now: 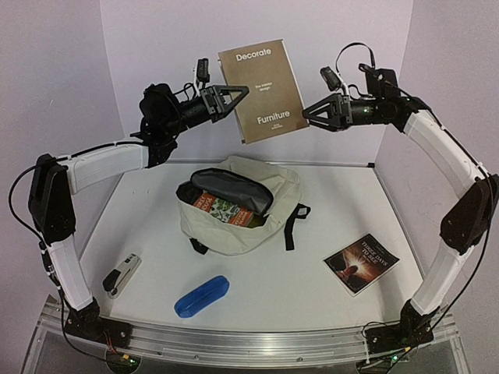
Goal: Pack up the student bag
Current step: Pick up the book from the center of the board.
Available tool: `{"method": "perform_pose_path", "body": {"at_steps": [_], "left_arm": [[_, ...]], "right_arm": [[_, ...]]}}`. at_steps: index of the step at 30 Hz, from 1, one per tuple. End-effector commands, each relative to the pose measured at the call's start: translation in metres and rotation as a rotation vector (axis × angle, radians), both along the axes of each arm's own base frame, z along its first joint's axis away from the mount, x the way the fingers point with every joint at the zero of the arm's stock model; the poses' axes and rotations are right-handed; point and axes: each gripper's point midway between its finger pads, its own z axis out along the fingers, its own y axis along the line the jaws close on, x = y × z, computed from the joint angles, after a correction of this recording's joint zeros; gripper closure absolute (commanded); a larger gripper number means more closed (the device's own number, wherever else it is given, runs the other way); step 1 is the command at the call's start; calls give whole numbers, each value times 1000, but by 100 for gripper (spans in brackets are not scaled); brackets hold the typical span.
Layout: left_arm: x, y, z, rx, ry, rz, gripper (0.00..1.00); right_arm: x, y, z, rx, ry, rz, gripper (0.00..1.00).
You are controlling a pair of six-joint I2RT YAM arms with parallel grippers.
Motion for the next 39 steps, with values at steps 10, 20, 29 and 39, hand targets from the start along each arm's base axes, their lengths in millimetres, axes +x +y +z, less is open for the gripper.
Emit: {"method": "perform_pose_path", "body": {"at_steps": [10, 20, 29, 39], "left_arm": [[-5, 27, 48, -249, -69, 40, 77], [21, 43, 53, -457, -37, 110, 75], [28, 48, 55, -529, 1, 112, 75], [32, 43, 55, -544, 21, 87, 74]], "right_arm": [[51, -30, 69, 311, 9, -171, 2], [17, -25, 110, 520, 15, -42, 2], [49, -13, 81, 530, 96, -188, 2], [57, 17, 57, 497, 126, -236, 2]]}}
